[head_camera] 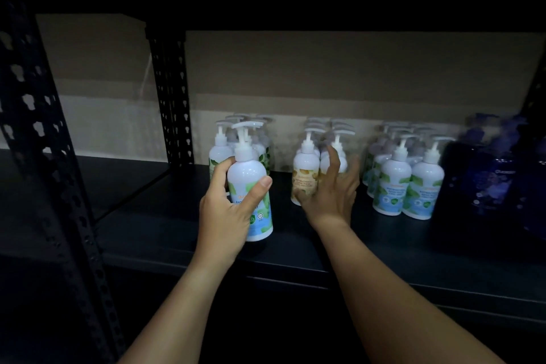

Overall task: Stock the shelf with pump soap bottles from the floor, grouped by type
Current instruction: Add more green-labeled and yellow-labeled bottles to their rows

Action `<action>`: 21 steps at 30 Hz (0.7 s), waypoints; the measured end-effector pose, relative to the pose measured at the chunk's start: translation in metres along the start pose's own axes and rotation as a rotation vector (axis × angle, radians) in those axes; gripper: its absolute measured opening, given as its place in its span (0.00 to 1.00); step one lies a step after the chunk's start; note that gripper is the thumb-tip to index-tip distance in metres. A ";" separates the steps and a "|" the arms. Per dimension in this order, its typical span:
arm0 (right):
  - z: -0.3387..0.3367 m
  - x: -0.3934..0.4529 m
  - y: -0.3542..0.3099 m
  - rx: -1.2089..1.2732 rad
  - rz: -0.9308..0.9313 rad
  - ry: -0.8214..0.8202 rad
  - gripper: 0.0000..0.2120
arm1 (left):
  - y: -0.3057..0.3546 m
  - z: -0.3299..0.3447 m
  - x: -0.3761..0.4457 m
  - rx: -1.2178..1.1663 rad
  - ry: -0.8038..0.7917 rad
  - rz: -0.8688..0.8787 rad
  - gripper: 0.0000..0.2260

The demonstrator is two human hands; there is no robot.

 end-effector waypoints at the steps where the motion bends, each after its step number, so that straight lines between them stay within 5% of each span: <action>1: -0.006 -0.003 0.002 -0.005 -0.002 -0.005 0.54 | 0.001 0.003 -0.002 -0.003 -0.014 0.001 0.24; 7: -0.052 -0.037 0.027 -0.204 -0.134 -0.177 0.39 | 0.012 0.035 -0.019 -0.020 -0.156 -0.005 0.19; 21: -0.167 -0.025 0.145 -0.628 0.149 -0.500 0.29 | 0.017 0.158 -0.065 -0.044 -0.506 -0.038 0.22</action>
Point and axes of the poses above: each hand's wrist, its own x-axis towards the middle knuckle, its own z-axis out of the palm, y = z × x, the point moved 4 cm from there along x, towards the middle knuckle, and after that the axes turned 7 degrees about z, right-handed, at the moved point
